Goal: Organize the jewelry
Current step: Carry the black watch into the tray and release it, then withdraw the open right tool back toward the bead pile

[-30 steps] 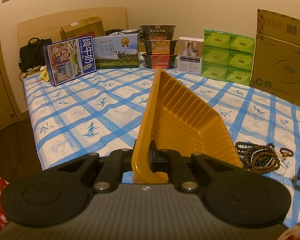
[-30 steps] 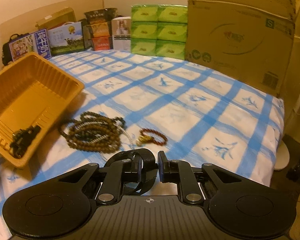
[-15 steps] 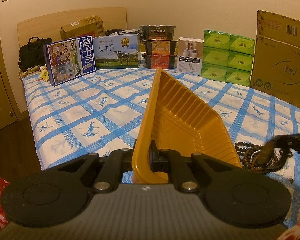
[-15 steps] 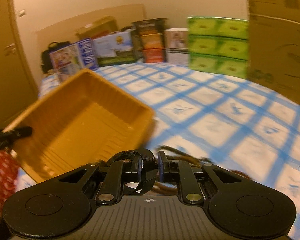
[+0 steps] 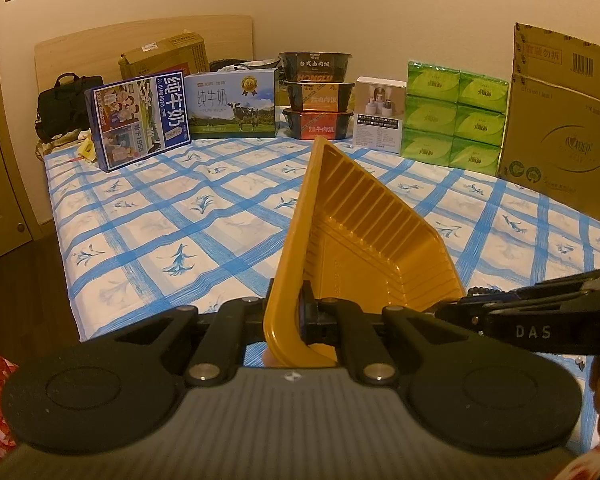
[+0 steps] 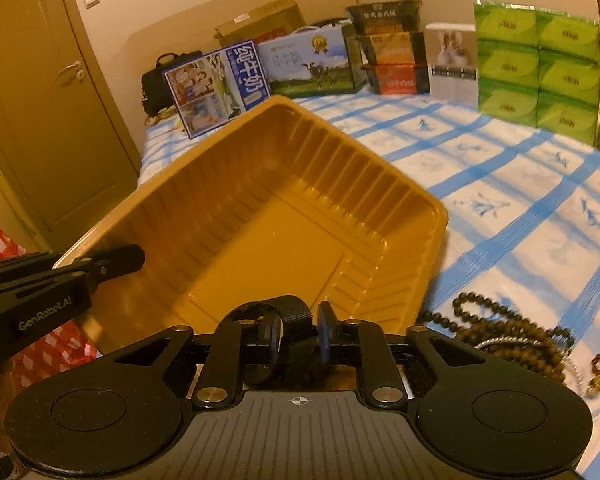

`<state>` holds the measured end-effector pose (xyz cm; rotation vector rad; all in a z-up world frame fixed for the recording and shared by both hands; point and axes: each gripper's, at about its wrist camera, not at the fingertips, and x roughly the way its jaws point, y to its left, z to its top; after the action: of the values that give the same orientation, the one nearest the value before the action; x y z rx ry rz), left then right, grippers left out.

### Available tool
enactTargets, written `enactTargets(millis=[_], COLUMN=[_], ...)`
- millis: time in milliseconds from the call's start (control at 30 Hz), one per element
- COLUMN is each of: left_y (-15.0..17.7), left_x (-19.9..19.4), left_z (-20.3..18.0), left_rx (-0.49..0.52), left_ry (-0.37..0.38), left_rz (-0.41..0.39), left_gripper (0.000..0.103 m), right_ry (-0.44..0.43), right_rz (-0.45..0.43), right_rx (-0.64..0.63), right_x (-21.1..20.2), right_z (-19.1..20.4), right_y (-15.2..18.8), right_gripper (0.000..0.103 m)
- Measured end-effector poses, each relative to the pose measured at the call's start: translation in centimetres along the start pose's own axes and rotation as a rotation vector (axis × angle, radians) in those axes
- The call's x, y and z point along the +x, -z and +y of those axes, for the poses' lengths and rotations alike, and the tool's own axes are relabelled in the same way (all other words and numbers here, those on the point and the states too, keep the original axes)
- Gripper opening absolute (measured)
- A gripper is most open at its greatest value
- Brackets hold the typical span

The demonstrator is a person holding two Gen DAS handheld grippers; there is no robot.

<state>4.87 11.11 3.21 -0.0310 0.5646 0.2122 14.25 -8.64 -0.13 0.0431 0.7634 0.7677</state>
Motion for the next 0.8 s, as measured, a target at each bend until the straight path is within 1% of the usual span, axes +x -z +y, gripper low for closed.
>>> enactTargets(millis=[33, 100, 133, 267, 400, 500, 667, 800], left_y=[0.0, 0.0, -0.3, -0.6, -0.7, -0.7, -0.7, -0.7], left_x=[0.0, 0.0, 0.1, 0.0, 0.0, 0.0, 0.0, 0.0], left_z=[-0.1, -0.1, -0.3, -0.5, -0.6, -0.6, -0.6, -0.6], left_rx=[0.000, 0.000, -0.001, -0.006, -0.004, -0.004, -0.002, -0.002], left_ry=[0.001, -0.003, 0.000, 0.000, 0.002, 0.002, 0.002, 0.002], left_rz=[0.000, 0.002, 0.004, 0.007, 0.004, 0.005, 0.004, 0.005], left_gripper=[0.007, 0.007, 0.007, 0.007, 0.007, 0.007, 0.007, 0.007], right_ry=[-0.004, 0.001, 0.005, 0.049, 0.133, 0.206, 0.338, 0.401], right_rz=[-0.015, -0.044, -0.052, -0.090, -0.118, -0.114, -0.075, -0.044], right_rx=[0.007, 0.007, 0.007, 0.017, 0.029, 0.053, 0.108, 0.145], right_x=[-0.2, -0.7, -1.0, -2.5, -4.6, -6.2, -8.6, -10.0], right_z=[-0.2, -0.2, -0.2, -1.2, -3.2, -5.1, -8.8, -11.0], right_y=[0.1, 0.2, 0.1, 0.1, 1.7, 3.6, 7.5, 9.6], right_gripper=[0.026, 0.035, 0.037, 0.039, 0.041, 0.045, 0.046, 0.046])
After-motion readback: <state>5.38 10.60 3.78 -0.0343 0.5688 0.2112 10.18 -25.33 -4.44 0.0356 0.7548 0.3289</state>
